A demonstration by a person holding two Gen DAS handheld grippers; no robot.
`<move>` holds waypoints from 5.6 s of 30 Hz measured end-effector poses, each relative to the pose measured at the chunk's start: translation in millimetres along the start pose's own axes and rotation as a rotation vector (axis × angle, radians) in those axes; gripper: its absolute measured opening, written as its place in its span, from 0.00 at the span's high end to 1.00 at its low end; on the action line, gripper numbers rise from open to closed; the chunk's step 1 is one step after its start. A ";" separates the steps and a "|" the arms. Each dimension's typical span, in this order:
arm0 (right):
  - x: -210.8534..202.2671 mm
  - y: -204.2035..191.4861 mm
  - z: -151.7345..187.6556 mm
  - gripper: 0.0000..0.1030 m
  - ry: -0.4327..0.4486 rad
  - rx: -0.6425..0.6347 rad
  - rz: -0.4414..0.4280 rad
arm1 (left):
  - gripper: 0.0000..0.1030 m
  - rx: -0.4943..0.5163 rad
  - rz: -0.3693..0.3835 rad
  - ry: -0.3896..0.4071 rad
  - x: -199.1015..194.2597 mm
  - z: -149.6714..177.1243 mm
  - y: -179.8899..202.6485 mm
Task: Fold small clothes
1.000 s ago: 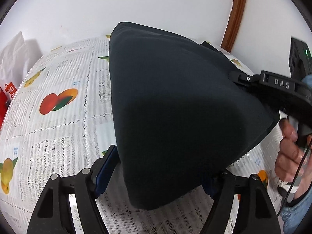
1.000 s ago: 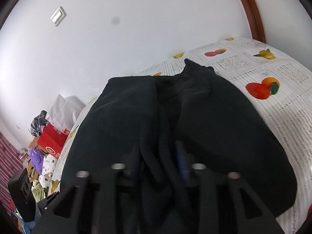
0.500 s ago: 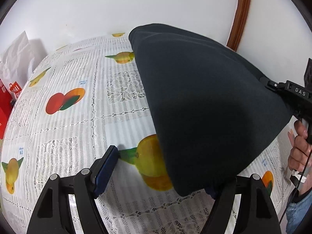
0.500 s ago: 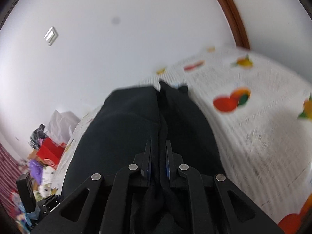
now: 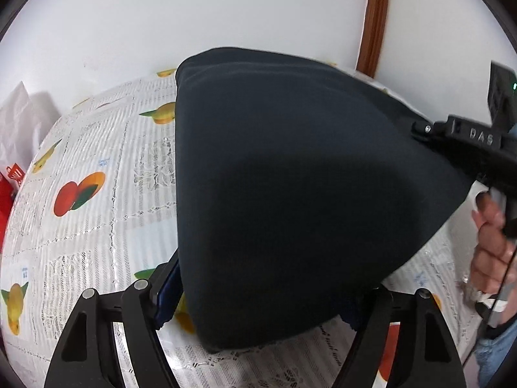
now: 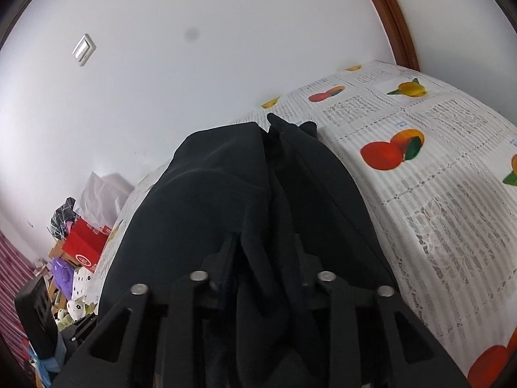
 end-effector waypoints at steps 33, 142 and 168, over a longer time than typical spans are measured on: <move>-80.2 37.2 29.1 0.70 0.043 -0.113 0.308 | 0.28 0.009 0.008 0.099 -56.5 38.4 -24.0; 112.6 -58.6 -151.0 0.92 -0.214 -0.184 0.120 | 0.44 -0.111 0.151 -0.045 -18.4 -55.4 -112.3; 43.9 -27.6 -94.1 0.97 -0.177 -0.165 -0.083 | 0.43 -0.140 0.183 -0.049 -23.7 -34.6 -112.7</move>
Point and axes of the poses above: each gripper's, at about its wrist camera, not at the fingertips, and x roughly the way its jaws point, y to its right, z to its underside, the point moved 3 cm from there along x, roughly the way its jaws point, and after that the axes turned 10 degrees about -y, right-handed, at the moved point
